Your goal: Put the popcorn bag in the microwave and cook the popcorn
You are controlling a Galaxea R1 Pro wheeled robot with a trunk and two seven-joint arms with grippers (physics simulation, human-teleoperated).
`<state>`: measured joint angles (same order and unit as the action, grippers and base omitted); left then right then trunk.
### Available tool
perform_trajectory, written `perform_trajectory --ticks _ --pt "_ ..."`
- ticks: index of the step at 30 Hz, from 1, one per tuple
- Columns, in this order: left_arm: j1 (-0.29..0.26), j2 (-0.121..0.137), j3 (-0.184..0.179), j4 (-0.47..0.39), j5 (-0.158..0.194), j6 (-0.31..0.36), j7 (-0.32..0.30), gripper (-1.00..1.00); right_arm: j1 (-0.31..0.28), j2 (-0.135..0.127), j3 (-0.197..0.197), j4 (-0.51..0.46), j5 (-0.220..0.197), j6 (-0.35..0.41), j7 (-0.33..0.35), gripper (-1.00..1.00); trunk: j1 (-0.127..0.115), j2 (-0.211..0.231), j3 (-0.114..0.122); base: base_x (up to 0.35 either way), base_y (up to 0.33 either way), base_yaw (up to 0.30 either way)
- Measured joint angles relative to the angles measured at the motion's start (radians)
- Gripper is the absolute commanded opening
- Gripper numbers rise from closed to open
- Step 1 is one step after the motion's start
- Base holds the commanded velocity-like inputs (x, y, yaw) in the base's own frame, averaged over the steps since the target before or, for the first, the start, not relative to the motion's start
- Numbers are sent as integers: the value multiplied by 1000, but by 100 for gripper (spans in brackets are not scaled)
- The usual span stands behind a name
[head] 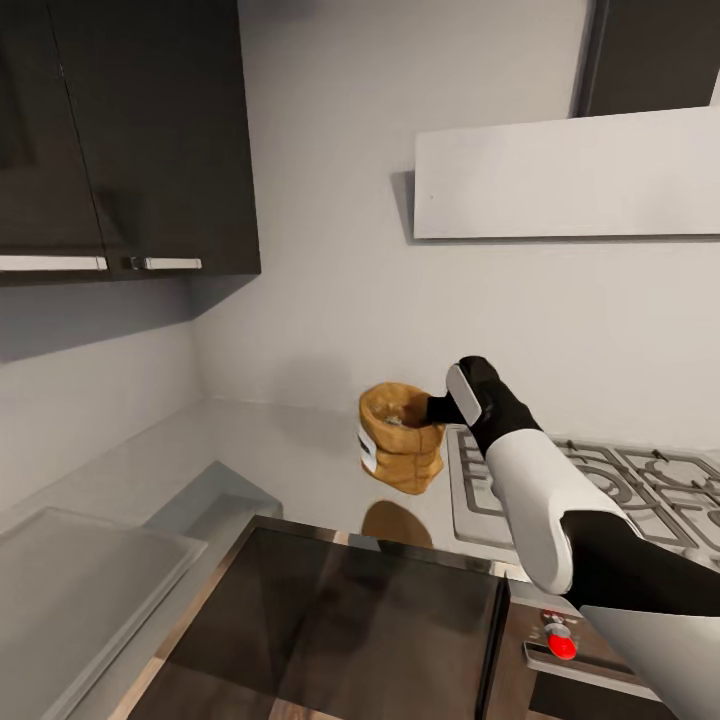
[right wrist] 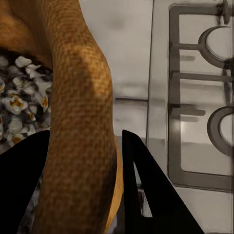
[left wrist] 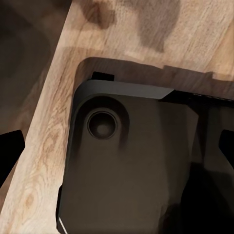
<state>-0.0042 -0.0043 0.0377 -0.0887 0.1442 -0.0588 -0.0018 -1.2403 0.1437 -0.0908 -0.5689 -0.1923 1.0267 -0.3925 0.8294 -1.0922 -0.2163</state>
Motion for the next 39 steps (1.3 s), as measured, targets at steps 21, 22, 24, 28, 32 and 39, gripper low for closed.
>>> perform_trajectory --ticks 21,22,24,28,32,39 --pt "0 -3 0 0 -1 0 0 100 0 1 -1 -13 -4 19 2 -100 1 0 0 -178 0 0" --pt "0 -3 0 0 -1 0 0 100 0 0 0 -13 -3 19 2 -100 1 0 0 -347 0 0" --pt "0 -3 0 0 -1 0 0 100 0 0 0 -13 -4 19 2 -100 1 0 0 -347 0 0" --pt "0 -3 0 0 -1 -1 0 100 0 -2 -2 -13 -4 19 2 -100 1 0 0 -347 0 0" --pt "0 -3 0 1 0 0 0 100 0 -2 -2 -13 -4 19 2 -100 1 0 0 -347 0 0" --pt "0 -3 0 1 1 0 0 100 0 -5 0 -13 -3 19 2 -100 1 0 0 -347 0 0"
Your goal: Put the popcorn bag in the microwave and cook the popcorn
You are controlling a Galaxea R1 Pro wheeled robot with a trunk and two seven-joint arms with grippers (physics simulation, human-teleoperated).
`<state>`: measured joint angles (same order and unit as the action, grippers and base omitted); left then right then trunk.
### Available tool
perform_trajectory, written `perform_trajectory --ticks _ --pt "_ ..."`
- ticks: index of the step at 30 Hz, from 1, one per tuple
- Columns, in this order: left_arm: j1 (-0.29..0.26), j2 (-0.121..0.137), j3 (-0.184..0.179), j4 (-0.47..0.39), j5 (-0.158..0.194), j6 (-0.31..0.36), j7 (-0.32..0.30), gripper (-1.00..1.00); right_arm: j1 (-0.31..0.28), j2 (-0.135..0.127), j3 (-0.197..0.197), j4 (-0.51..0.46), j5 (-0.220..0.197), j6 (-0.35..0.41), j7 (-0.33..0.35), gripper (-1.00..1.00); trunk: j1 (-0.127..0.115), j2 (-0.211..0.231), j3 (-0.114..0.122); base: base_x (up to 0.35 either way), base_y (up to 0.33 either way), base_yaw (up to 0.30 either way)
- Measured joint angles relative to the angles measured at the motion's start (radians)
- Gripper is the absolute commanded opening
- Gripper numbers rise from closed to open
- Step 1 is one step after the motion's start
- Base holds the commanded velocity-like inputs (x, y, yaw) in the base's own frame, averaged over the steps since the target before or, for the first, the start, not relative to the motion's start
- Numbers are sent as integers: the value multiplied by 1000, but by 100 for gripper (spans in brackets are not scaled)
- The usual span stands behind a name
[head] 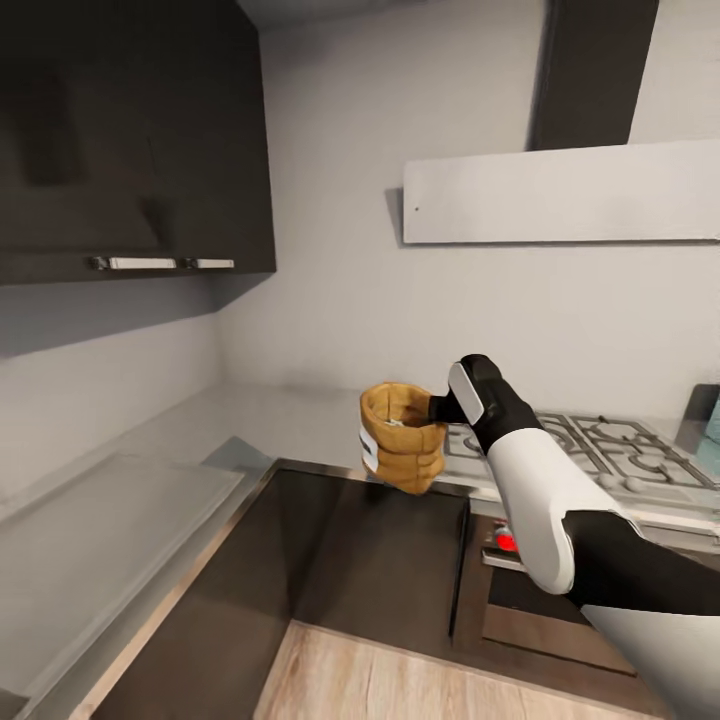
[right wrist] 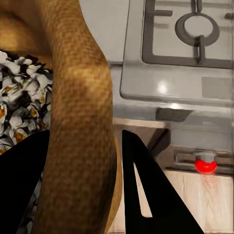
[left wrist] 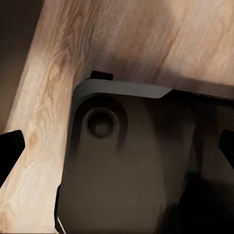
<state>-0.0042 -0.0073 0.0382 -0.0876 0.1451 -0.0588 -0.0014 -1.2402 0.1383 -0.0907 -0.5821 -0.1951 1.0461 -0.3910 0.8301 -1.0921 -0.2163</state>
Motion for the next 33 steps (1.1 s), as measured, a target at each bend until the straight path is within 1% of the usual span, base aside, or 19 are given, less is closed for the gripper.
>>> perform_trajectory --ticks 24,27,33 --pt "0 0 0 0 0 0 0 100 0 -3 -2 3 -4 0 0 -100 0 0 0 -347 0 0" --pt "0 0 0 0 0 0 0 100 0 -5 -1 17 -6 0 0 -100 0 0 0 -347 0 -11" --pt "0 0 0 0 0 0 0 100 0 -7 -1 17 -6 1 -1 -100 0 0 0 -347 0 -198"
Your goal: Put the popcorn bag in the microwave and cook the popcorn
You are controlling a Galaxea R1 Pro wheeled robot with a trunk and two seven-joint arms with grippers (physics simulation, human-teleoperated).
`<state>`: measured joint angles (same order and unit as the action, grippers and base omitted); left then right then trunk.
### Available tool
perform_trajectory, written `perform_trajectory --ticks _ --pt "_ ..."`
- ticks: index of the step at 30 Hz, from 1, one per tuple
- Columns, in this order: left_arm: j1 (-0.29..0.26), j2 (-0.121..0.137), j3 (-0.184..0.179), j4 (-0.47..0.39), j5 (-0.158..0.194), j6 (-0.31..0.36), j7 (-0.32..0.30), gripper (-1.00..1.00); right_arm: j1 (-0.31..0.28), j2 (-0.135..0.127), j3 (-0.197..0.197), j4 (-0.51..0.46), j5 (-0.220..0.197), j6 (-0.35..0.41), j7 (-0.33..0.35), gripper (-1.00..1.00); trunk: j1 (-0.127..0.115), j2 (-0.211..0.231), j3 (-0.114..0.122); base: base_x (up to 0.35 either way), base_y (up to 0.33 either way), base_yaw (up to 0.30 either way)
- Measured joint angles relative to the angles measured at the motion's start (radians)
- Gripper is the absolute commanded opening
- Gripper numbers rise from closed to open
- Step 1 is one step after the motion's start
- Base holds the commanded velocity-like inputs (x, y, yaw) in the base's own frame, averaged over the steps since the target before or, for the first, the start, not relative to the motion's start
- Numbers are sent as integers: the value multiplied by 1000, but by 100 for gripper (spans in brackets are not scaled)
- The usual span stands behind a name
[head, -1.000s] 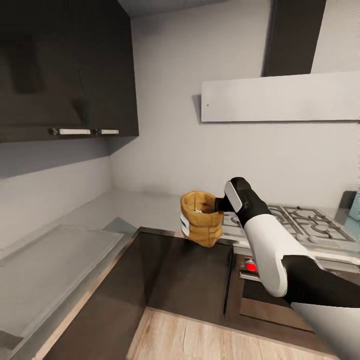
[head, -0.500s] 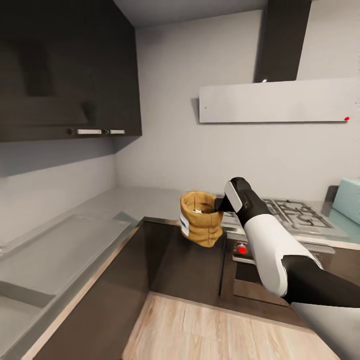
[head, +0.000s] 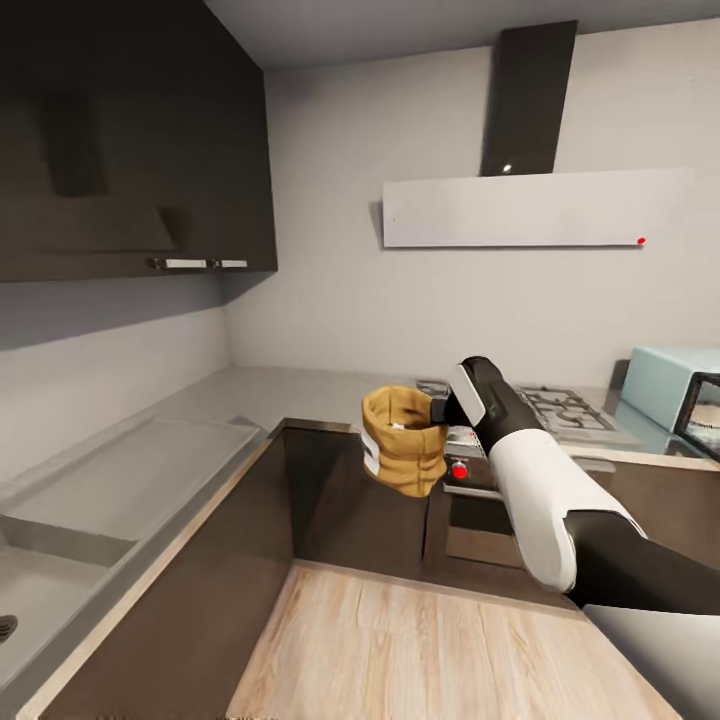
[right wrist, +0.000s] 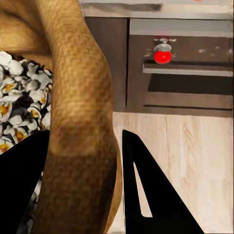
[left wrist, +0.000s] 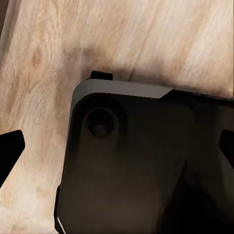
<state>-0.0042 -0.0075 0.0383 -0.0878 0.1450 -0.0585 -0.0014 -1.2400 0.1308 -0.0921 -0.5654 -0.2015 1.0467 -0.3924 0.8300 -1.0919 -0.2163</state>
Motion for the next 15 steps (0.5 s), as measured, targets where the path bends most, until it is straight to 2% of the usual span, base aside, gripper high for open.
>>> perform_trajectory --ticks 10,15 --pt "0 0 0 0 0 0 0 100 0 0 0 0 0 0 0 -100 0 0 0 -346 0 -284" --pt "0 1 0 0 0 0 0 100 0 0 -1 0 0 0 0 -100 0 0 0 -109 0 -286"
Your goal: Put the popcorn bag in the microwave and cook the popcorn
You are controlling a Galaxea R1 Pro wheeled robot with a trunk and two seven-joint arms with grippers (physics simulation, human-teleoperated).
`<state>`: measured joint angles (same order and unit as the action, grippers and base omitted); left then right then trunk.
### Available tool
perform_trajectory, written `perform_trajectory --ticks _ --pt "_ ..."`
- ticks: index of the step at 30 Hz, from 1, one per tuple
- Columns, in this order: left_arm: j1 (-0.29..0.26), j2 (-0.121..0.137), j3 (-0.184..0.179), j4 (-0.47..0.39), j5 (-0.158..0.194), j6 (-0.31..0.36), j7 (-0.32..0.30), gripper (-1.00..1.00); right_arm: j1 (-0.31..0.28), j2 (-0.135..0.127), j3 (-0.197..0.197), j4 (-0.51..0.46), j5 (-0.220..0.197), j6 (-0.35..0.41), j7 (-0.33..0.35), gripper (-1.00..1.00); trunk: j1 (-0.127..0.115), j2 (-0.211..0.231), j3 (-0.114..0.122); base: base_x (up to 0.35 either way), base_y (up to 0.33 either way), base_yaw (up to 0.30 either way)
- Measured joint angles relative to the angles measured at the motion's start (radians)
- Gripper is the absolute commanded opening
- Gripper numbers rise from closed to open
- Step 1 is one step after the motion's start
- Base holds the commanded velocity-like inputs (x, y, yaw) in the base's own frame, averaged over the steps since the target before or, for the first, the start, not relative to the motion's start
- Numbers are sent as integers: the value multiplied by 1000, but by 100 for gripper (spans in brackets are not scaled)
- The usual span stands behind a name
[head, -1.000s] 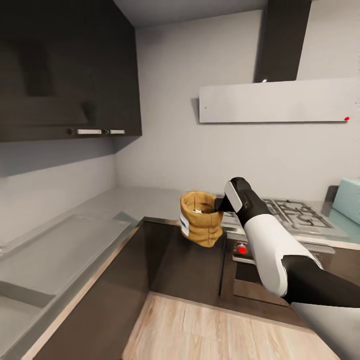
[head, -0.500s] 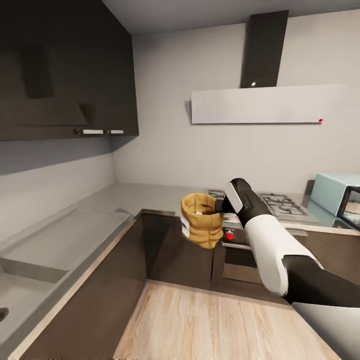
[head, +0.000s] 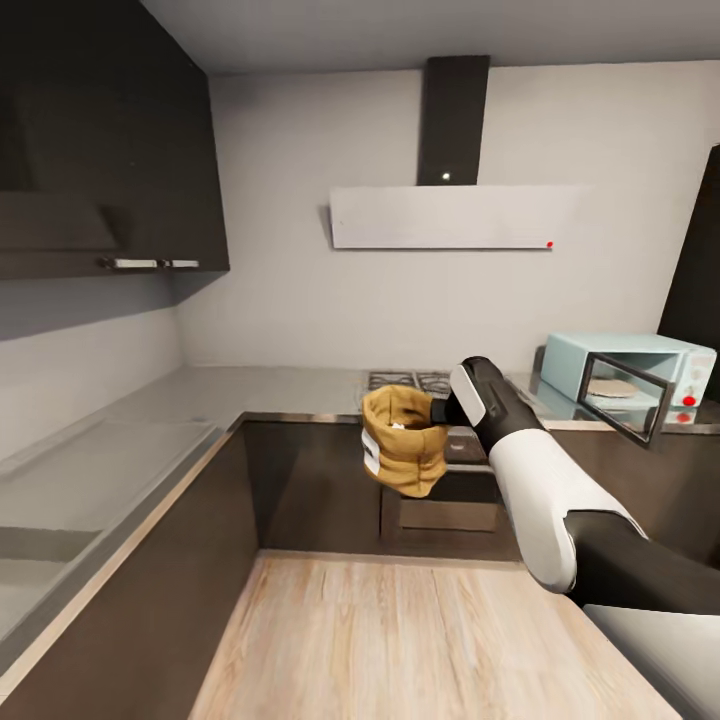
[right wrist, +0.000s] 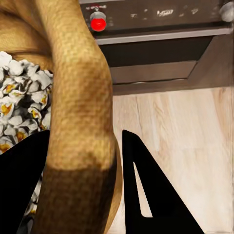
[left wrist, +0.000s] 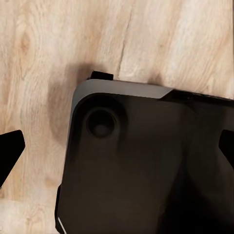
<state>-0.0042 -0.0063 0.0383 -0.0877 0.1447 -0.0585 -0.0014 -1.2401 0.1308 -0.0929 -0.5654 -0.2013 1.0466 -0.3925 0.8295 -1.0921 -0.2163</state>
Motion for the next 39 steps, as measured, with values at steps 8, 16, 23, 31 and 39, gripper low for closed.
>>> perform_trajectory --ticks 8,16,23,31,39 --pt "0 0 0 0 0 0 0 100 0 -19 -3 7 2 0 0 -100 0 0 0 -3 0 -287" --pt "0 0 0 0 0 0 0 100 0 -29 -2 34 -1 0 0 -100 0 0 0 0 0 -287" --pt "0 0 0 0 0 0 0 100 0 -28 -2 80 -7 0 1 -100 0 0 0 0 0 -287" --pt "0 -1 0 0 0 0 0 100 -1 -28 -3 150 -7 0 7 -100 0 0 0 0 0 -288" --pt "0 -1 0 0 0 0 0 100 -2 -30 -7 129 -6 0 6 -100 0 0 0 0 0 -288"
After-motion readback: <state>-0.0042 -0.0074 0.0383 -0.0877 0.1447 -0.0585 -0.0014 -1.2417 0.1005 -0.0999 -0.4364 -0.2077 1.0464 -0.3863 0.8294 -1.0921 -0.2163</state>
